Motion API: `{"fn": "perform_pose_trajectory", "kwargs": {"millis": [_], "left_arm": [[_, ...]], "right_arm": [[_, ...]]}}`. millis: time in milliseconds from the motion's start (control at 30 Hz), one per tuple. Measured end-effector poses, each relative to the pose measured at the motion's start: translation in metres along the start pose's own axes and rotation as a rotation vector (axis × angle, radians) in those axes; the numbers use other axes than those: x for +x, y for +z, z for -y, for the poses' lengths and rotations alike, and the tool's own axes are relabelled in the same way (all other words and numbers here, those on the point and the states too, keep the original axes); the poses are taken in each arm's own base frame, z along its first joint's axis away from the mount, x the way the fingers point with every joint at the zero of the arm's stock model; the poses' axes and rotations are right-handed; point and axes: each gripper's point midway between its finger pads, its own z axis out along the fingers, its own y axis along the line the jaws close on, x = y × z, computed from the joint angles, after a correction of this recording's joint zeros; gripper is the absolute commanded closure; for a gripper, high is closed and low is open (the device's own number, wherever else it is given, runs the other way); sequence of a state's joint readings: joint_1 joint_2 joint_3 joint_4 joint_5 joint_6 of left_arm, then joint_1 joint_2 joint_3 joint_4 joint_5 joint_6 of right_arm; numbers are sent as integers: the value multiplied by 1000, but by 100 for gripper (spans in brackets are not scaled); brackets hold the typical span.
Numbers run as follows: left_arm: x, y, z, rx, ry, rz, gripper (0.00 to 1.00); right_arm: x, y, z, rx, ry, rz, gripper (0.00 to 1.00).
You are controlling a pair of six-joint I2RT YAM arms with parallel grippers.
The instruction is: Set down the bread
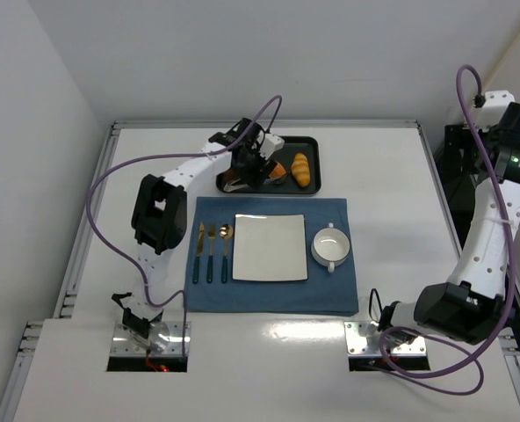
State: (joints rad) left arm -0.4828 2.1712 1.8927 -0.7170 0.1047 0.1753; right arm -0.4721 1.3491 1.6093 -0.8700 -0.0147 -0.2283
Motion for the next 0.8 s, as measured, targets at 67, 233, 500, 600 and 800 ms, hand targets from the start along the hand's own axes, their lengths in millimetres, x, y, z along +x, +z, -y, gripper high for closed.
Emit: {"fn": "perform_pose_trajectory", "kwargs": {"millis": [67, 233, 500, 600, 800], "left_arm": [[3, 4, 0, 2, -2, -8, 39], [4, 6, 1, 4, -5, -13, 39], [2, 4, 1, 5, -9, -9, 76], [2, 4, 1, 5, -9, -10, 85], [2, 4, 1, 4, -9, -11, 93]], "right_arm": [[0, 0, 1, 0, 2, 0, 0], [1, 0, 2, 2, 6, 0, 0], [2, 0, 4, 2, 10, 0, 0], [1, 0, 4, 1, 10, 0, 0], [1, 0, 2, -7, 10, 3, 0]]}}
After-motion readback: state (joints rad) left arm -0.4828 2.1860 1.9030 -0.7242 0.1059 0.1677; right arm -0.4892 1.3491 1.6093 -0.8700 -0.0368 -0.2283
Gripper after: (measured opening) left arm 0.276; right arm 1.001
